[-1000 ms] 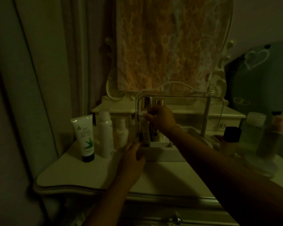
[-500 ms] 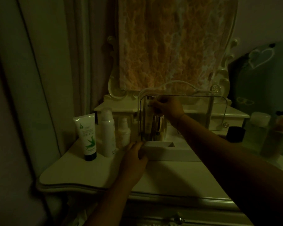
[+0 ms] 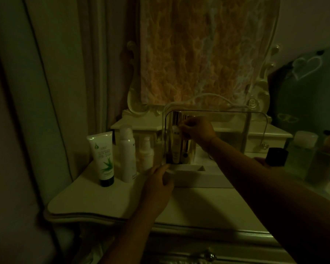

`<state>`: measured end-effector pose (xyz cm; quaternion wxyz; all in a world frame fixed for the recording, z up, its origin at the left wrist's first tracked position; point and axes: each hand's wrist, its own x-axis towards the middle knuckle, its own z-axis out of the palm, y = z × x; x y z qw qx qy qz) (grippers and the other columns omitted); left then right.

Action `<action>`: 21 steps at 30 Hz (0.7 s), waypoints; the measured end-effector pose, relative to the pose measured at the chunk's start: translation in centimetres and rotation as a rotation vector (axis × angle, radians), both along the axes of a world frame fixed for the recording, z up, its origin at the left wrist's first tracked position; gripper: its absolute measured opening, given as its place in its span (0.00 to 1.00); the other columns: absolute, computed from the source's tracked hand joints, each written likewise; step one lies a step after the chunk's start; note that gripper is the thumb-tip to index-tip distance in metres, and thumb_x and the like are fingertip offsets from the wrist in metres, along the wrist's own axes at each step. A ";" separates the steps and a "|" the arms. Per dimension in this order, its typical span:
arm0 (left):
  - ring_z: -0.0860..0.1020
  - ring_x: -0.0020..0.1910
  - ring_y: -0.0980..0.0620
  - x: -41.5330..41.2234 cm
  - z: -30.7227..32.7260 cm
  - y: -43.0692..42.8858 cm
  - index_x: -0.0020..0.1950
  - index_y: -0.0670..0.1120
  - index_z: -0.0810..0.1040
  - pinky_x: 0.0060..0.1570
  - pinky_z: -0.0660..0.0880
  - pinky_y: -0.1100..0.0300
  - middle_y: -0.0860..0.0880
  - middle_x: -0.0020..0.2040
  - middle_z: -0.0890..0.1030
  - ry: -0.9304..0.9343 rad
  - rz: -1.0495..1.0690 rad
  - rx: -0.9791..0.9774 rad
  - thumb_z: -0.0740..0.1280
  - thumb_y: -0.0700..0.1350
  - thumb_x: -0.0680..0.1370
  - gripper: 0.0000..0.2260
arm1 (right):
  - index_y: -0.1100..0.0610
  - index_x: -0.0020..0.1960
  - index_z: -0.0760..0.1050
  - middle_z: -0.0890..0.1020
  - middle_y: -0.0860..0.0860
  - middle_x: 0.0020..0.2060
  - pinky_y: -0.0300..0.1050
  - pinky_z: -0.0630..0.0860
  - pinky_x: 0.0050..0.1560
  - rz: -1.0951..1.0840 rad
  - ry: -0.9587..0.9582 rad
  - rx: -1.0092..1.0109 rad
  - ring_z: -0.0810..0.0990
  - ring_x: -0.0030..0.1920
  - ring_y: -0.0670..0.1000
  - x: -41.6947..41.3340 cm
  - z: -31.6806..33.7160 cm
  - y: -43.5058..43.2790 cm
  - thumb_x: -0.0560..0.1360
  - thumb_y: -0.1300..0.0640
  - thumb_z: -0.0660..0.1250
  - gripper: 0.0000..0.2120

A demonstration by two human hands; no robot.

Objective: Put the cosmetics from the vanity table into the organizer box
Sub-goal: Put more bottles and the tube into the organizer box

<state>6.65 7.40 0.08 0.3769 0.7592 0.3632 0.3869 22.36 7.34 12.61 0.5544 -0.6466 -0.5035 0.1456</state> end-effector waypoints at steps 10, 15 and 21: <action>0.67 0.66 0.52 0.0 -0.1 0.1 0.68 0.54 0.66 0.57 0.69 0.60 0.53 0.73 0.61 -0.012 -0.016 -0.019 0.63 0.43 0.76 0.21 | 0.64 0.49 0.79 0.79 0.50 0.35 0.27 0.71 0.25 -0.002 0.009 -0.002 0.77 0.32 0.45 -0.1 0.1 0.0 0.74 0.64 0.67 0.06; 0.67 0.66 0.52 0.0 -0.2 0.2 0.69 0.53 0.66 0.52 0.67 0.65 0.52 0.73 0.60 -0.012 -0.019 -0.026 0.63 0.41 0.76 0.22 | 0.63 0.49 0.79 0.79 0.50 0.36 0.33 0.72 0.29 -0.007 -0.050 -0.018 0.76 0.32 0.45 -0.3 0.0 0.0 0.74 0.63 0.66 0.06; 0.68 0.64 0.51 0.0 -0.2 0.1 0.69 0.53 0.66 0.52 0.71 0.63 0.51 0.73 0.61 -0.004 0.000 -0.009 0.63 0.42 0.76 0.21 | 0.63 0.49 0.79 0.79 0.48 0.34 0.28 0.71 0.25 -0.005 -0.021 0.008 0.76 0.30 0.43 -0.3 0.2 -0.4 0.73 0.64 0.67 0.06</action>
